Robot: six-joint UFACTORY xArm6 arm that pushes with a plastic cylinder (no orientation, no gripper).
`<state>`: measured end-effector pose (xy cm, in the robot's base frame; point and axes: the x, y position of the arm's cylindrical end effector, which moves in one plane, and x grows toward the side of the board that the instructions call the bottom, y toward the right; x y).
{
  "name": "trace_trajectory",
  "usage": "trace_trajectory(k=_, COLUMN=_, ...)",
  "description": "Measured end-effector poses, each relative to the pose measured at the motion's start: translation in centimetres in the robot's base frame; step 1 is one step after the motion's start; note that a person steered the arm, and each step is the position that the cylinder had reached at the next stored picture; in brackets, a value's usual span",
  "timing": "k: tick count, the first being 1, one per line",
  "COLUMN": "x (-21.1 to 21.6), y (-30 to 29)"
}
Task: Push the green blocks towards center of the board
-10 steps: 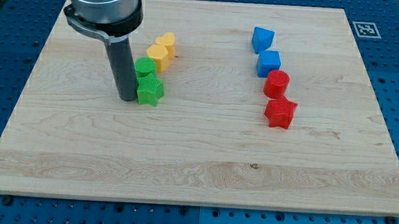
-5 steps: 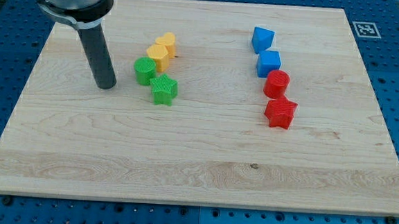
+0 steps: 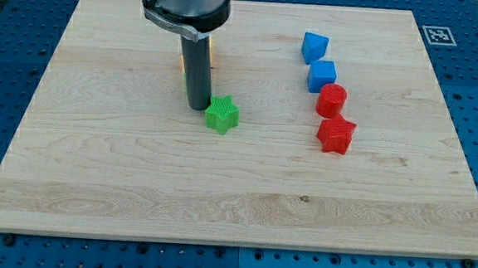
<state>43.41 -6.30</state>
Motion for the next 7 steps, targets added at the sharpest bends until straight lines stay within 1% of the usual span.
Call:
trace_trajectory(k=1, x=-0.1, y=-0.5)
trace_trajectory(k=2, x=-0.5, y=-3.1)
trace_trajectory(k=3, x=-2.0, y=-4.5)
trace_trajectory(k=5, x=-2.7, y=-4.5)
trace_trajectory(k=7, x=-2.9, y=-3.0)
